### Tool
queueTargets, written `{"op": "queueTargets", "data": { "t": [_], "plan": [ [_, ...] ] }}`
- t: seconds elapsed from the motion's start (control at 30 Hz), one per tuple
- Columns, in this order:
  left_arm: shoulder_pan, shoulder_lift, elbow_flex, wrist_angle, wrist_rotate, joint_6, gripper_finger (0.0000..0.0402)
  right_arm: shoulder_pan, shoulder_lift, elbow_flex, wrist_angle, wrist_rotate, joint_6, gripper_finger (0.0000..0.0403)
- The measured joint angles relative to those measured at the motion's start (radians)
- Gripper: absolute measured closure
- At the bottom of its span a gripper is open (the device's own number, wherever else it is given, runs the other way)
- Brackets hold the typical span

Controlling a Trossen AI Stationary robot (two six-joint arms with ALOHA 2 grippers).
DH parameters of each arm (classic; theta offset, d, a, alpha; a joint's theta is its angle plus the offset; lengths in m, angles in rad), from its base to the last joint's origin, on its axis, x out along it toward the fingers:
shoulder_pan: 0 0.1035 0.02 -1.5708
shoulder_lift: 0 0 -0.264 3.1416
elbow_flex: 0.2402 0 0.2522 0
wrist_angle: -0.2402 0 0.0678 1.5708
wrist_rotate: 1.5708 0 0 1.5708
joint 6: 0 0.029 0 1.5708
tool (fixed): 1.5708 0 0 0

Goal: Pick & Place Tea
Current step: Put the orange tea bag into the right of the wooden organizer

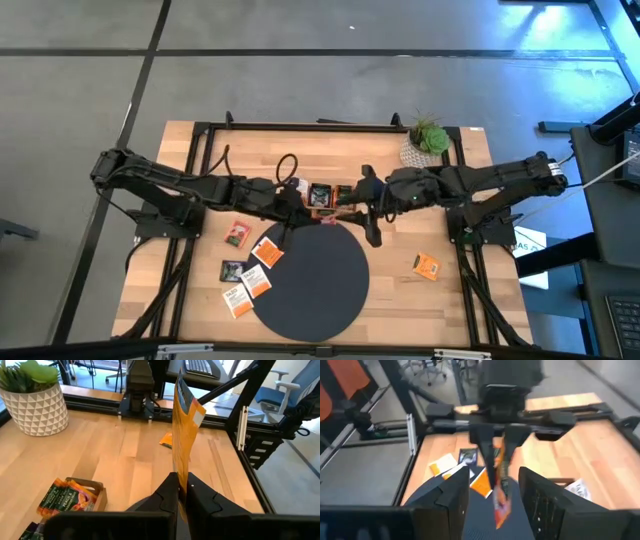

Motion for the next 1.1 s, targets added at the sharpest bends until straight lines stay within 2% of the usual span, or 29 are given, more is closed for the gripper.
{"op": "queueTargets", "data": {
  "t": [0.23, 0.37, 0.5, 0.73, 0.93, 1.1],
  "plan": [
    [0.016, 0.0, 0.0, 0.021, 0.023, -0.001, 0.0389, -0.004, 0.043, 0.0, -0.011, -0.002, -0.003, 0.0234],
    [0.015, 0.0, 0.0, 0.032, 0.025, -0.001, 0.0389, -0.013, 0.054, 0.0, -0.017, -0.003, 0.047, 0.0251],
    [0.015, 0.0, 0.0, 0.031, 0.025, 0.0, 0.0389, -0.018, 0.054, 0.0, -0.012, -0.005, 0.05, 0.0293],
    [0.015, 0.0, 0.0, 0.03, 0.023, 0.003, 0.038, -0.017, 0.054, 0.0, -0.014, -0.007, 0.074, 0.0393],
    [0.012, 0.0, 0.0, 0.017, 0.02, 0.002, 0.0358, -0.017, 0.054, 0.0, -0.02, 0.001, 0.122, 0.0397],
    [0.019, -0.04, 0.0, -0.088, 0.021, -0.017, 0.0331, -0.035, 0.034, 0.0, -0.027, 0.001, 0.099, 0.0397]
  ]
}}
